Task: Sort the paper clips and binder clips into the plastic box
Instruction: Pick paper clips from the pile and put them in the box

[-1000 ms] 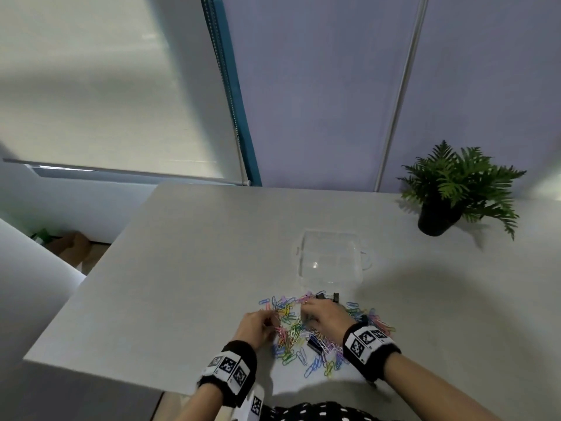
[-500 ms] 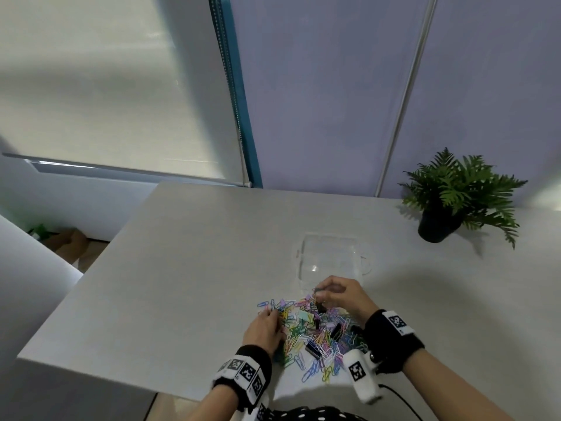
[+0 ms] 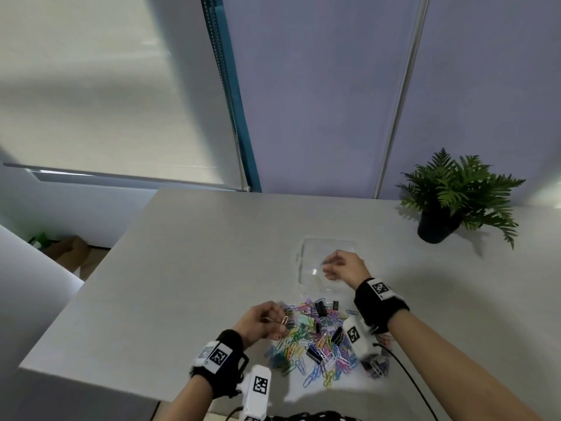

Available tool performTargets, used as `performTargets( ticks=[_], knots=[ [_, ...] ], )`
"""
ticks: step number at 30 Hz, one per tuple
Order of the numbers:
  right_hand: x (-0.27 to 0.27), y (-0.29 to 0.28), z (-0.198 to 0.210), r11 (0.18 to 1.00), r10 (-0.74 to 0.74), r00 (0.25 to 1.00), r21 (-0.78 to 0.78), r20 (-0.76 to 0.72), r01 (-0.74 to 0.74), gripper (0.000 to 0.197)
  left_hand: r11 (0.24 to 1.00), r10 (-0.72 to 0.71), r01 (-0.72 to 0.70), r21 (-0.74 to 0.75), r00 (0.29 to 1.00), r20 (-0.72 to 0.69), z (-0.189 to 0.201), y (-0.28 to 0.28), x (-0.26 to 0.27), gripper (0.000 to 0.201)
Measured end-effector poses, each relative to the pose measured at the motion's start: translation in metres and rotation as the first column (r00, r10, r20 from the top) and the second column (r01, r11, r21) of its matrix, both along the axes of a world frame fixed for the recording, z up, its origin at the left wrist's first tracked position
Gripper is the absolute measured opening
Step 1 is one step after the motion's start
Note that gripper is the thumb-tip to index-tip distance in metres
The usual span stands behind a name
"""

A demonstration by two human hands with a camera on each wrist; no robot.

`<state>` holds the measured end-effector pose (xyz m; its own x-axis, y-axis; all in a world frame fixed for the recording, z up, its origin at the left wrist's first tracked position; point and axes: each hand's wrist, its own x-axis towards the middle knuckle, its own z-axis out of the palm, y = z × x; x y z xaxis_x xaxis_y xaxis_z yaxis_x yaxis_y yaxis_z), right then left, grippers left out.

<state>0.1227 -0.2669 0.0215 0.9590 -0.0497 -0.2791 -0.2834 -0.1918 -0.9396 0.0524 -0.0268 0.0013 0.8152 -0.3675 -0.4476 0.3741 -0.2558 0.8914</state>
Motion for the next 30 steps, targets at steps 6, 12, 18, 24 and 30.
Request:
performTargets(
  ticks=[6, 12, 18, 24, 30],
  knots=[
    [-0.025, 0.004, -0.001, 0.777, 0.333, 0.932, -0.601, 0.141, -0.187, 0.018, 0.999, -0.009, 0.007, 0.044, 0.998, 0.058, 0.011, -0.006, 0.017, 0.023],
    [-0.093, 0.038, -0.018, 0.307, 0.847, 0.531, -0.837, 0.023, -0.454, 0.03, 0.983, -0.086, 0.055, 0.178, 0.981, 0.173, 0.035, -0.026, 0.068, 0.027],
    [-0.101, 0.054, -0.04, 0.075, 0.898, 0.422, -0.903, -0.123, -0.424, 0.053, 0.859, -0.281, 0.127, 0.497, 0.927, 0.249, 0.036, -0.078, 0.109, 0.018],
    [-0.105, 0.059, -0.058, 0.157, 0.868, 0.493, -0.914, -0.054, -0.375, 0.06, 0.793, -0.342, 0.119, 0.597, 0.898, 0.277, 0.024, -0.096, 0.108, 0.023],
    [-0.099, 0.058, -0.057, 0.305, 0.851, 0.523, -0.86, 0.053, -0.409, 0.029, 0.828, -0.312, 0.016, 0.56, 0.843, 0.437, 0.033, -0.063, 0.095, 0.02]
  ],
)
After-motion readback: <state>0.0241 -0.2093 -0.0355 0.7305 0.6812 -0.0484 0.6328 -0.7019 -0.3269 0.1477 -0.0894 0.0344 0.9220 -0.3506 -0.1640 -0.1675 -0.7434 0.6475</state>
